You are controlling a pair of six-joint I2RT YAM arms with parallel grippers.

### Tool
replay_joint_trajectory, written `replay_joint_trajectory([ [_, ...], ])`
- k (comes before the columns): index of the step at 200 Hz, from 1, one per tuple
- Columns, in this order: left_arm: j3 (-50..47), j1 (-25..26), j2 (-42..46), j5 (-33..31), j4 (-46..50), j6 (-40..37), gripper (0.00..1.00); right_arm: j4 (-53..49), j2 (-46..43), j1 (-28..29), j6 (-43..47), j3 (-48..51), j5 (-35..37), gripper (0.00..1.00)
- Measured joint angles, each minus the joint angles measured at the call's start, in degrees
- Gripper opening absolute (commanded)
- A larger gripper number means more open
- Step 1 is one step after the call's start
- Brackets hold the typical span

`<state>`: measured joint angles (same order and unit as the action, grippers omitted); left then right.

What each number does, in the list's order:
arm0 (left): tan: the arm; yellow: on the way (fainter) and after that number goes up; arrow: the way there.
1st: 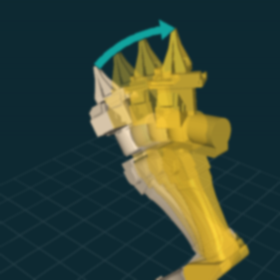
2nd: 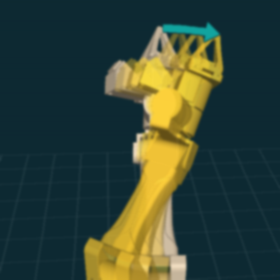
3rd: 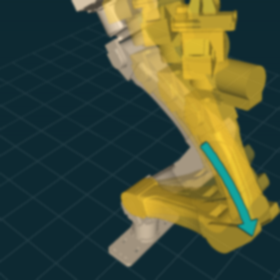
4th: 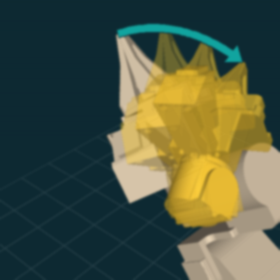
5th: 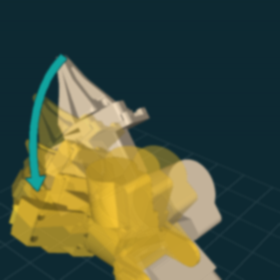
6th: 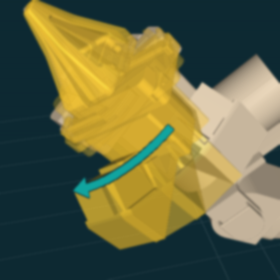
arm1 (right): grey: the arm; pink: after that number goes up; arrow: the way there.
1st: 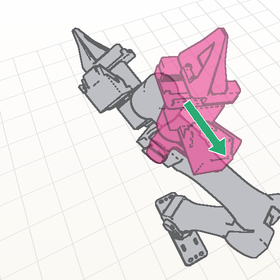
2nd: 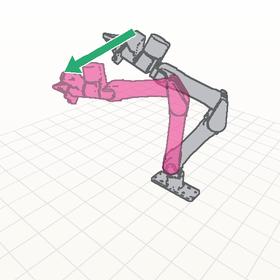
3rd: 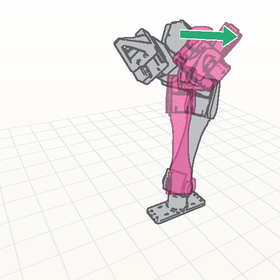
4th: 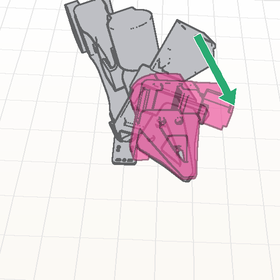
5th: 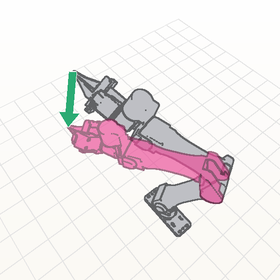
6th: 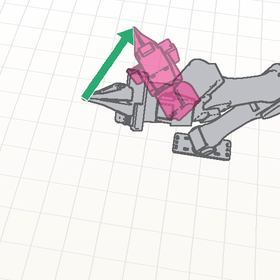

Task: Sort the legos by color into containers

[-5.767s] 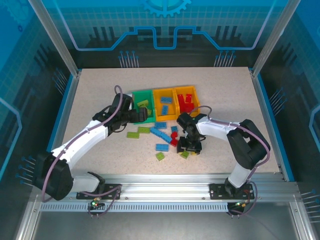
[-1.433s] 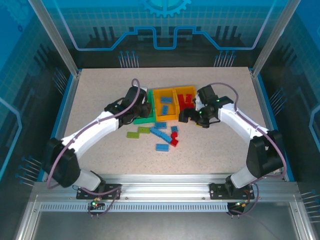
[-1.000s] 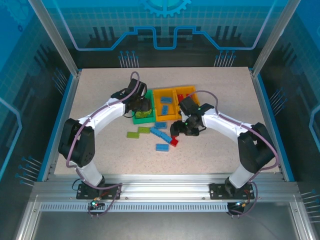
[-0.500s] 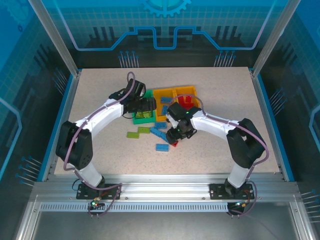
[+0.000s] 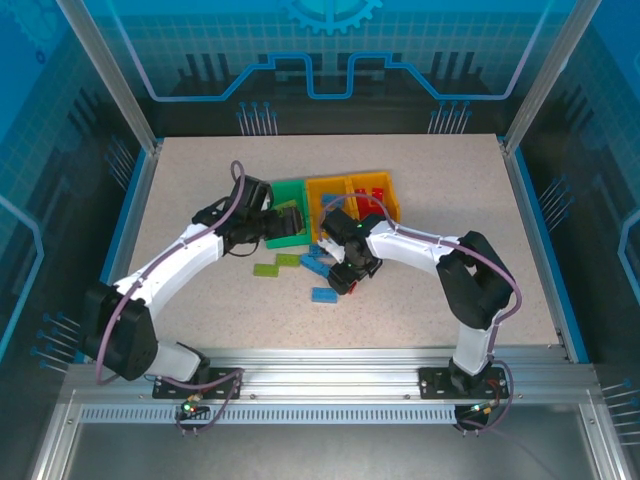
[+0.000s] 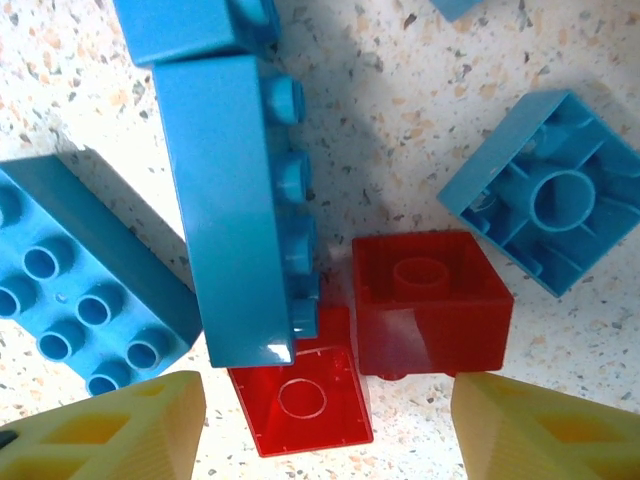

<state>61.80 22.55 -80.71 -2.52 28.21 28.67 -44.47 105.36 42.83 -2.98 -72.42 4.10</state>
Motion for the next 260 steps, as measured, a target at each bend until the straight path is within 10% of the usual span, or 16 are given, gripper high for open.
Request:
replay_joint_trajectory([
  [127,-5.51,-0.33,5.05,-0.17,0.00,1.51,0.99,-0.46,0.79,2.19,1.14,1.07,-0.87,0.68],
  [260,-7.78,-0.33,7.06,-0.22,0.00,2.54,0.99,-0.52,-0.11,2.56,-0.83,0.85,2.08,0.32],
])
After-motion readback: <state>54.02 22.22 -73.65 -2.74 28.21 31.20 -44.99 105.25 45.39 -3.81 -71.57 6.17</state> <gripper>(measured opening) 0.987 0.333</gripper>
